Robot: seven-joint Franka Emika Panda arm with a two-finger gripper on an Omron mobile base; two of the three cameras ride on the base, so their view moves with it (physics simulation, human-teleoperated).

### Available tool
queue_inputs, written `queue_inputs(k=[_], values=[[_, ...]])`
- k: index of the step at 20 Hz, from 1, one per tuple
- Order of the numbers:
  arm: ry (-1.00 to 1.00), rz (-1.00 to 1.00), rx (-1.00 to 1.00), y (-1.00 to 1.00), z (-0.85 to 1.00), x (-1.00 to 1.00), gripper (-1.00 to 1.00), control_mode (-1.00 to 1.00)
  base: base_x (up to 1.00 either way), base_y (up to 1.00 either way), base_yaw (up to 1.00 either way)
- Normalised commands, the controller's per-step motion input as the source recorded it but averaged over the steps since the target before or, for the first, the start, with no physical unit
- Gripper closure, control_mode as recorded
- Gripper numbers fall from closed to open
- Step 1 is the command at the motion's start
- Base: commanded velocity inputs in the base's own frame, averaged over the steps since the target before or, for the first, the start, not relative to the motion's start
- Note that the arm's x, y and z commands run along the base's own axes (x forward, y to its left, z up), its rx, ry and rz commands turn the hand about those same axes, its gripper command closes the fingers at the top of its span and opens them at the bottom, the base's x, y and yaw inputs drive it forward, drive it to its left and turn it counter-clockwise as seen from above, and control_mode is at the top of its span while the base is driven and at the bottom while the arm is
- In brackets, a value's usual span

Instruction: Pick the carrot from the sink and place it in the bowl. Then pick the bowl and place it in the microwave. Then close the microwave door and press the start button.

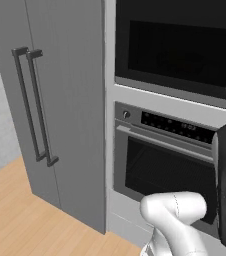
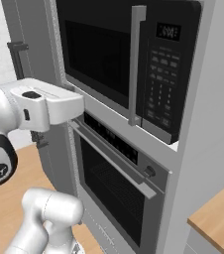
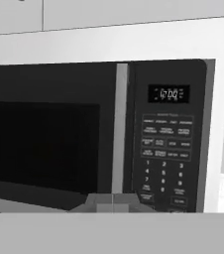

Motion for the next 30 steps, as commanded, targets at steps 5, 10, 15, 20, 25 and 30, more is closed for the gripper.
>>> queue_inputs(k=[5,10,15,20,25,30], values=[[0.04,-0.01,-0.01,-0.41,-0.36,-0.04,1.00,-1.00,0.00,0.00,0.00],[0.00,0.00,0.00,-0.42,-0.49,0.06,1.00,-1.00,0.00,0.00,0.00],[0.00,0.00,0.00,-0.23,-0.63,0.22,1.00,-1.00,0.00,0.00,0.00],[-0.10,0.00,0.00,-0.17,-0.47,0.09,1.00,-1.00,0.00,0.00,0.00],[-0.16,0.00,0.00,-0.32,-0.39,0.06,1.00,-1.00,0.00,0.00,0.00],[0.00,0.00,0.00,-0.12,-0.25,0.29,1.00,-1.00,0.00,0.00,0.00]])
